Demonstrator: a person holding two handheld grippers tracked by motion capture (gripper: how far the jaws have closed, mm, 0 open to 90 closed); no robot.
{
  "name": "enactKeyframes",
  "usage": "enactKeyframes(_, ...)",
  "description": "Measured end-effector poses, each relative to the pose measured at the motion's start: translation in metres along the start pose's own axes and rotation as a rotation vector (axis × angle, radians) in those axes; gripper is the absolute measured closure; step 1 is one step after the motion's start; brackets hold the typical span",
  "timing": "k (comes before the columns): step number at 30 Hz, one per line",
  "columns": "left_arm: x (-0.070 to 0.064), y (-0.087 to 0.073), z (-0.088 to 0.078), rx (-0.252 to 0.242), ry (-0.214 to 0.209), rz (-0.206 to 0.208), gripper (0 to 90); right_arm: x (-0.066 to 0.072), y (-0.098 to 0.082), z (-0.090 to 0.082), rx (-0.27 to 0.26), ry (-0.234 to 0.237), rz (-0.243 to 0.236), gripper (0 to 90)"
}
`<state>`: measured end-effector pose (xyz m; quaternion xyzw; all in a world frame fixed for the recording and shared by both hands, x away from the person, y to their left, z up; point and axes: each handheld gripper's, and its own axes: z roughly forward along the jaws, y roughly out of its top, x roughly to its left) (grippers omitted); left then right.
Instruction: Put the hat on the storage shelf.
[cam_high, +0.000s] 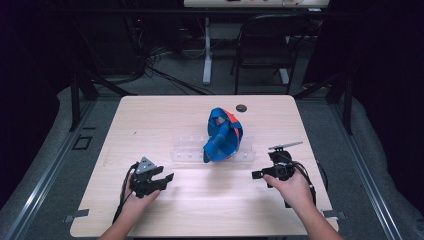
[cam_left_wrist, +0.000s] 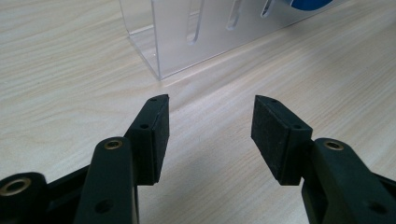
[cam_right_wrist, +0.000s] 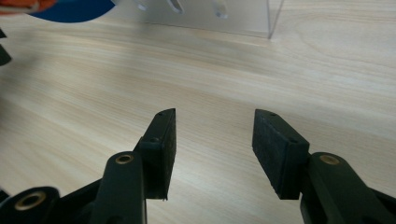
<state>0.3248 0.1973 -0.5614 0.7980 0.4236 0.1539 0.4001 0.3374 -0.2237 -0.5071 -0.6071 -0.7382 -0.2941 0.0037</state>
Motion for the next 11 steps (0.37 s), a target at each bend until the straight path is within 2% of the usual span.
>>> enactKeyframes(1, 0.0, 0.0, 0.0, 0.002, 0.0, -0.002, 47.3, -0.001, -0.004, 0.0, -0.007, -0.012, -0.009, 50.0)
enactKeyframes(2, 0.0, 0.0, 0.0, 0.003, 0.0, 0.0, 47.3, -0.001, -0.008, 0.0, -0.034, -0.02, -0.003, 49.5)
enactKeyframes(4, -0.001, 0.001, 0.002, 0.001, 0.006, 0.004, 47.4, -0.004, -0.019, 0.001, -0.086, -0.049, -0.021, 48.5)
enactKeyframes(8, -0.007, 0.005, 0.001, -0.011, 0.007, -0.016, 47.8, -0.007, -0.036, 0.005, -0.157, -0.073, -0.042, 47.1)
enactKeyframes(9, -0.012, 0.009, 0.001, -0.023, -0.003, -0.008, 47.8, -0.009, -0.041, 0.006, -0.192, -0.089, -0.054, 47.2)
enactKeyframes(11, -0.021, 0.014, 0.003, -0.035, -0.021, 0.012, 48.8, -0.013, -0.054, 0.01, -0.301, -0.127, -0.078, 47.0)
